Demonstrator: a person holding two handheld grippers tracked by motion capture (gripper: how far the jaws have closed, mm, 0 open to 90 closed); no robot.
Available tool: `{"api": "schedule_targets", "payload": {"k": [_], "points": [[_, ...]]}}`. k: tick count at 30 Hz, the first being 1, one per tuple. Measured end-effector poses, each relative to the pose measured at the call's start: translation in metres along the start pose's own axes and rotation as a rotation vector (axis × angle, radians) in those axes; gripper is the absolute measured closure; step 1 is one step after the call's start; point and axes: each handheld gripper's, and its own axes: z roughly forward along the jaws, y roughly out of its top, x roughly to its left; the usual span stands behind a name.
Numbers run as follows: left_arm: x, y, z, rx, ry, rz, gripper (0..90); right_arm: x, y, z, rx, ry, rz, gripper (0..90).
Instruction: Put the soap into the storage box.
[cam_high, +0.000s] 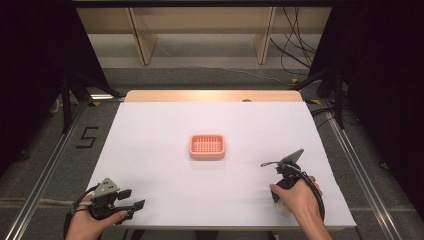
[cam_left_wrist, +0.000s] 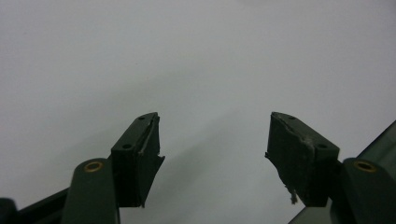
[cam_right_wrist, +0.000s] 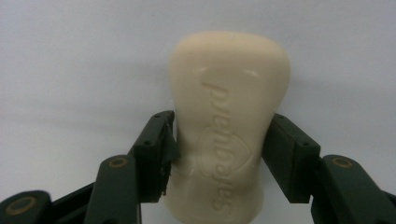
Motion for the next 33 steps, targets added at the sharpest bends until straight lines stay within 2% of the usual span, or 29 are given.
{"api": "schedule_targets", "payload": {"k": [2,3,4,5,6,7,8,10,18,25,26,27,33], "points": [[0.0002,0.0003,-0.0005,0.007,-0.004,-0.001,34.2,-0.0004,0.0002,0.0004,0.002,0.001,-0.010,46.4],[0.0001,0.0002,-0.0005,0.005,-0.005,-0.002,34.2,-0.0026,-0.0004,0.0026,-0.011,-0.018,-0.053,46.7],[0.0001,0.0002,-0.0005,0.005,-0.005,-0.001,34.2,-0.0031,-0.0004,0.0031,-0.010,-0.023,-0.064,46.8],[0.0001,0.0002,-0.0005,0.006,-0.004,0.000,34.2,0.0002,0.0010,0.0026,-0.004,-0.010,-0.011,47.3],[0.0000,0.0000,-0.0002,0.001,-0.001,0.000,34.2,0.0020,0.0019,0.0029,0.007,-0.005,0.017,47.7],[-0.0001,0.0000,-0.0002,0.001,-0.001,-0.001,34.2,0.0006,0.0014,0.0033,0.003,-0.003,-0.010,48.0],[0.0001,0.0000,-0.0002,0.001,-0.003,0.000,34.2,0.0007,0.0015,0.0036,0.004,0.001,-0.008,48.4],[0.0001,0.0002,-0.0005,0.006,-0.005,-0.001,34.2,-0.0005,0.0013,0.0055,-0.003,-0.026,-0.033,49.3],[-0.0001,-0.0001,-0.0002,0.001,0.000,0.000,34.2,-0.0014,0.0032,0.0054,0.001,-0.019,-0.036,50.1],[0.0001,0.0001,-0.0006,0.006,-0.005,0.000,34.2,-0.0019,0.0044,0.0049,0.011,-0.015,-0.060,50.3],[0.0002,0.0001,-0.0006,0.007,-0.005,0.000,34.2,-0.0005,0.0049,0.0047,0.016,-0.018,-0.046,50.3],[0.0001,-0.0001,-0.0003,0.004,-0.003,-0.001,34.2,-0.0028,0.0044,0.0054,0.008,-0.016,-0.086,50.3],[0.0002,-0.0001,-0.0005,0.006,-0.005,-0.001,34.2,-0.0042,0.0043,0.0046,0.012,-0.019,-0.124,50.4]]}}
